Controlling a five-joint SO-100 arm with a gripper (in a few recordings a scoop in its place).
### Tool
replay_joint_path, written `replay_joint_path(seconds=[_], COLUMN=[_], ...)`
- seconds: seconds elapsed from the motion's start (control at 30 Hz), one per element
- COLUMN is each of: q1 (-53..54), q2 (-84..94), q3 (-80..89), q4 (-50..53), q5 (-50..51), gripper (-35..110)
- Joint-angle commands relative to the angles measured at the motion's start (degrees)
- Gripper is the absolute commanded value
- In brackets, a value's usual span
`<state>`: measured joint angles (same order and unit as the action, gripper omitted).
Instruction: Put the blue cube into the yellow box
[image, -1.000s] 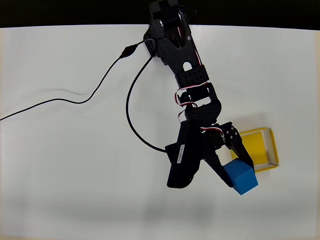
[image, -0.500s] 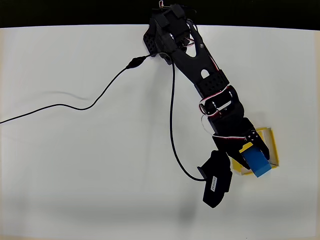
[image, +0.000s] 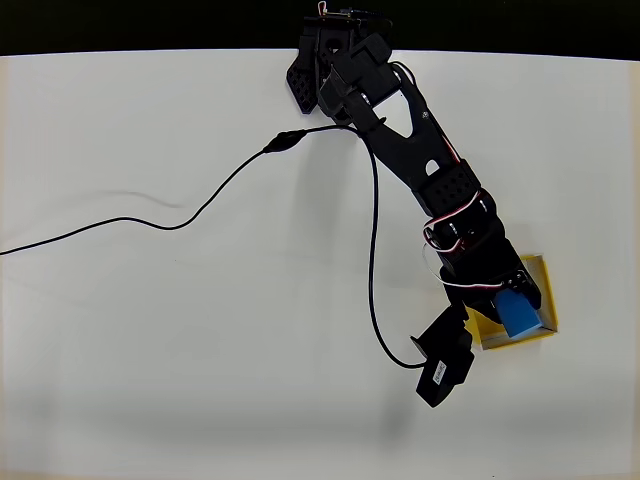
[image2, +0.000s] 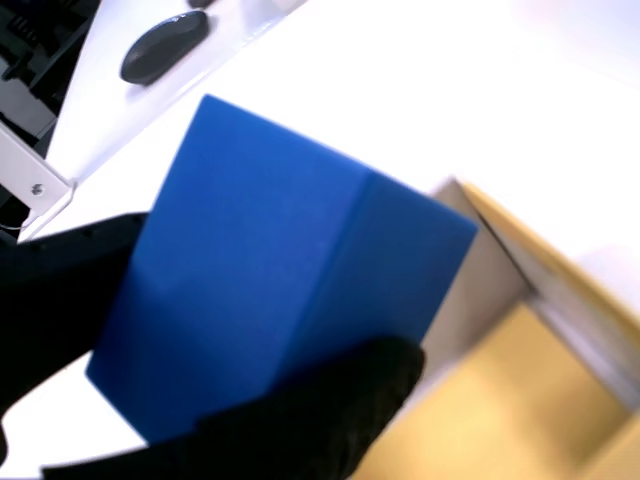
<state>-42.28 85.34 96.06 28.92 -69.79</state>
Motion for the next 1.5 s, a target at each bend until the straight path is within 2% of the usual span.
replay_joint_path(seconds=[0.0,0.43,0.77,0.97,1.3,1.47], q1=[-2.0,-3.3,-3.7,-3.5,0.9,5.0], q2=[2.4,-2.8,-5.5,-4.7,8.3,16.5], q3=[-7.2,-7.0,-6.7,-6.7,-10.7,-9.3], q4=[1.0,2.5,2.3,1.8,-1.8,0.1], q5=[0.4,2.5,3.6,2.9,-9.7,-15.1], gripper=[12,13,29,30,26,22])
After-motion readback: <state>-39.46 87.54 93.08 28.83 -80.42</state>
